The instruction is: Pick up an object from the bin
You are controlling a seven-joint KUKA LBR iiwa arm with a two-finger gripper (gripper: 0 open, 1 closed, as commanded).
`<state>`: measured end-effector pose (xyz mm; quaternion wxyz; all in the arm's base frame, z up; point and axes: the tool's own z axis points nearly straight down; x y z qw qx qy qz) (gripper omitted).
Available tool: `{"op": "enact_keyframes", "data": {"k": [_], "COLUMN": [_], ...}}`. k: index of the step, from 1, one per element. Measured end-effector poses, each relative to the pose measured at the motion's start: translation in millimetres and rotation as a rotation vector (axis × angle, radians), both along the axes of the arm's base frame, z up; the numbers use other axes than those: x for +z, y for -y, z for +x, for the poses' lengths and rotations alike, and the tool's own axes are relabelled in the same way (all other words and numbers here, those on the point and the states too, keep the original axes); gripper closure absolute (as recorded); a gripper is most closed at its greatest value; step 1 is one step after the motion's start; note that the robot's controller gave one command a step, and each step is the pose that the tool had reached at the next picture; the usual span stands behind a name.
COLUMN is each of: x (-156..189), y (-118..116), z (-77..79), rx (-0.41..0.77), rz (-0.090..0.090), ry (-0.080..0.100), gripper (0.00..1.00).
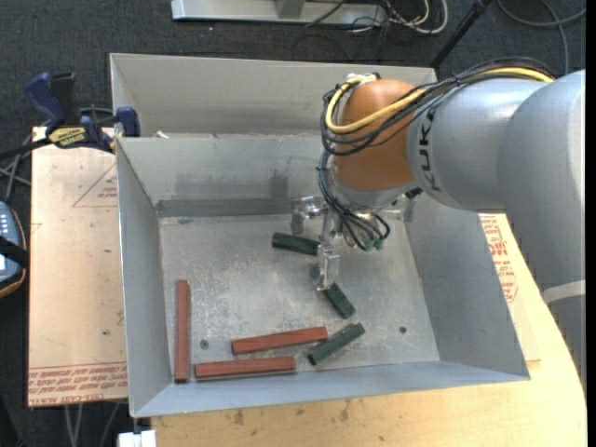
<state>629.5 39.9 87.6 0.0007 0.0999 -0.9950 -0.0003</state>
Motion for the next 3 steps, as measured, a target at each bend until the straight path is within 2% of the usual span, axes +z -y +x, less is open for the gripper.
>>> {"op": "enact_keyframes", "data": {"k": [1, 2, 3], "x": [-16, -16, 105], "y": [8, 8, 2], "z": [-0.6, -0.6, -18.6], "rx": [0.054, 0.054, 0.068], "rz": [0.001, 0.001, 0.001], "ry": [0.006, 0.006, 0.005], "gripper": [1.00, 1.00, 1.00]}}
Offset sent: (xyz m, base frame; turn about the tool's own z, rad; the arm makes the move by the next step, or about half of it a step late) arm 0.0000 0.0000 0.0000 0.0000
